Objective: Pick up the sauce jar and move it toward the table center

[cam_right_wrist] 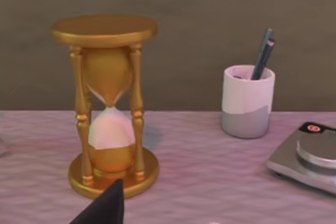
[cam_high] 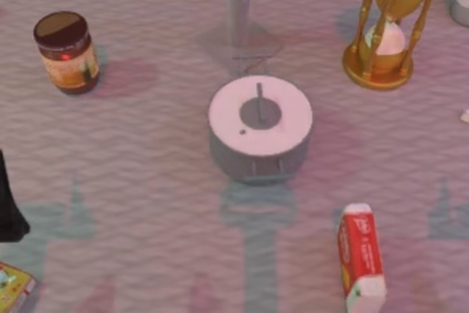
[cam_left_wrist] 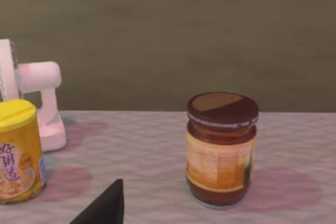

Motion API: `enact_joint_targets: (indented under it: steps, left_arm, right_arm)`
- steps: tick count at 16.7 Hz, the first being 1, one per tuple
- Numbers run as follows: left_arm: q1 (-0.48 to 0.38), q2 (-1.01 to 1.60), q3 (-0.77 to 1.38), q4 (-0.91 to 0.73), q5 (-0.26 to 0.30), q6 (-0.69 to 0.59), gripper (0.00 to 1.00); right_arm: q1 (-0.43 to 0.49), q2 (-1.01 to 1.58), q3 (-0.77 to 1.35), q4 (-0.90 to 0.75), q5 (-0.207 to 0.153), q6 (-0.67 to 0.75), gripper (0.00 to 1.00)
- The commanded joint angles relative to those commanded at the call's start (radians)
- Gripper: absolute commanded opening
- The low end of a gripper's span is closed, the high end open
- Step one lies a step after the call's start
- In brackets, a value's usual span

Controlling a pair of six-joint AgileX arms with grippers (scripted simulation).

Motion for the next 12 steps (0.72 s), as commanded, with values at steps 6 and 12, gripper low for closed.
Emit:
enact_joint_targets:
  steps: [6,12]
  left_arm:
    - [-0.001,0.067,0.065,-0.044,0.006,0.004,1.0]
    - [-0.015,0.379,0.353,-0.238,0.038,0.026,1.0]
  right_arm:
    - [0.0,0.0,0.0,0.0,0.0,0.0,1.0]
    - [0.0,0.0,0.0,0.0,0.0,0.0,1.0]
